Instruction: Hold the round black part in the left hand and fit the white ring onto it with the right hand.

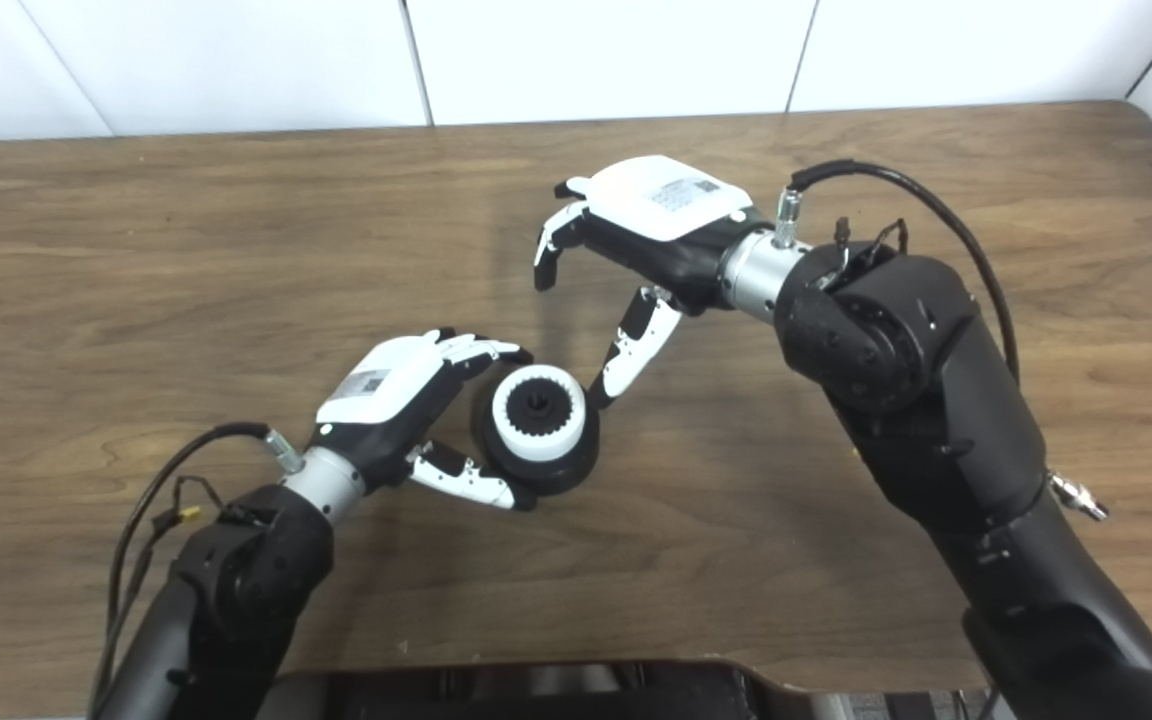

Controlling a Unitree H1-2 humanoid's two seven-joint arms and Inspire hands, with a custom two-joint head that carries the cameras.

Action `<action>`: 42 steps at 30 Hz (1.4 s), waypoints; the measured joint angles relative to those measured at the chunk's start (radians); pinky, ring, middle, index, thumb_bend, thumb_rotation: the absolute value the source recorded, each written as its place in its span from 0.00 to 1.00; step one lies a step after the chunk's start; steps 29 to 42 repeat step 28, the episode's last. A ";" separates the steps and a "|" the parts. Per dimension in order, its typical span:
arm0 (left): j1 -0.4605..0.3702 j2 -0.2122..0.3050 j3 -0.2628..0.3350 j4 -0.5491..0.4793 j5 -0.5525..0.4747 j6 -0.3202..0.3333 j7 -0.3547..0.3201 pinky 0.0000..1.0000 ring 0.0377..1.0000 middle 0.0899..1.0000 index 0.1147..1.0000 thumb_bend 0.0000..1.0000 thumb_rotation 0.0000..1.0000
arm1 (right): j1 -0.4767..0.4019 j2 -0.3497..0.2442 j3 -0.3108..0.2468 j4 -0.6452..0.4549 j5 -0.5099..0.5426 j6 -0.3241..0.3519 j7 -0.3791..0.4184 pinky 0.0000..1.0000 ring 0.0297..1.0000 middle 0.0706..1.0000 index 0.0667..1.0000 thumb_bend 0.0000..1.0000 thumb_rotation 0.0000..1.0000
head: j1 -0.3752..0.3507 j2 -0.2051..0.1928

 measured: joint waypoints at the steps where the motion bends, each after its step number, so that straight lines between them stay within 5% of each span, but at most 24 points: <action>1: -0.002 0.005 0.002 -0.002 -0.001 0.000 -0.007 1.00 0.89 0.86 0.84 1.00 0.37 | 0.000 0.000 0.000 0.000 0.000 0.000 0.000 0.97 0.97 0.83 0.65 1.00 0.32 | 0.000 0.000; 7: 0.002 0.027 0.030 -0.038 -0.027 0.024 -0.048 0.99 0.91 0.89 0.86 1.00 0.42 | 0.008 0.000 -0.002 0.000 0.000 0.000 -0.007 0.94 0.96 0.83 0.66 1.00 0.34 | 0.006 -0.029; 9: 0.011 0.039 0.051 -0.049 -0.060 0.015 -0.046 0.87 0.88 0.88 0.86 1.00 0.52 | 0.014 0.000 -0.005 0.000 0.003 0.000 -0.008 0.94 0.95 0.83 0.67 1.00 0.39 | 0.008 -0.037; 13: 0.046 0.042 0.154 -0.069 -0.150 0.000 0.016 0.72 0.85 0.87 0.86 0.99 0.58 | 0.035 0.000 -0.046 -0.001 0.031 0.027 -0.008 0.90 0.94 0.85 0.72 0.79 0.40 | 0.003 -0.054; 18: 0.060 -0.031 0.303 -0.097 -0.288 0.003 0.143 0.78 0.85 0.85 0.82 0.82 0.58 | 0.062 0.003 -0.142 -0.001 0.101 0.112 -0.036 0.81 0.89 0.84 0.77 0.64 0.29 | -0.006 -0.069; 24: 0.062 -0.123 0.441 -0.029 -0.516 0.027 0.232 0.85 0.89 0.87 0.87 0.51 0.72 | 0.191 0.038 -0.281 0.029 0.214 0.156 -0.194 0.71 0.81 0.82 0.82 0.51 0.45 | -0.020 -0.074; 28: 0.073 -0.102 0.498 -0.001 -0.604 0.027 0.263 0.90 0.93 0.91 0.94 0.54 0.81 | 0.277 0.062 -0.356 0.046 0.273 0.182 -0.294 0.70 0.82 0.86 0.86 0.45 0.61 | -0.021 -0.074; 42: 0.073 -0.102 0.498 -0.001 -0.604 0.027 0.263 0.90 0.93 0.91 0.94 0.54 0.81 | 0.277 0.062 -0.356 0.046 0.273 0.182 -0.294 0.70 0.82 0.86 0.86 0.45 0.61 | -0.021 -0.074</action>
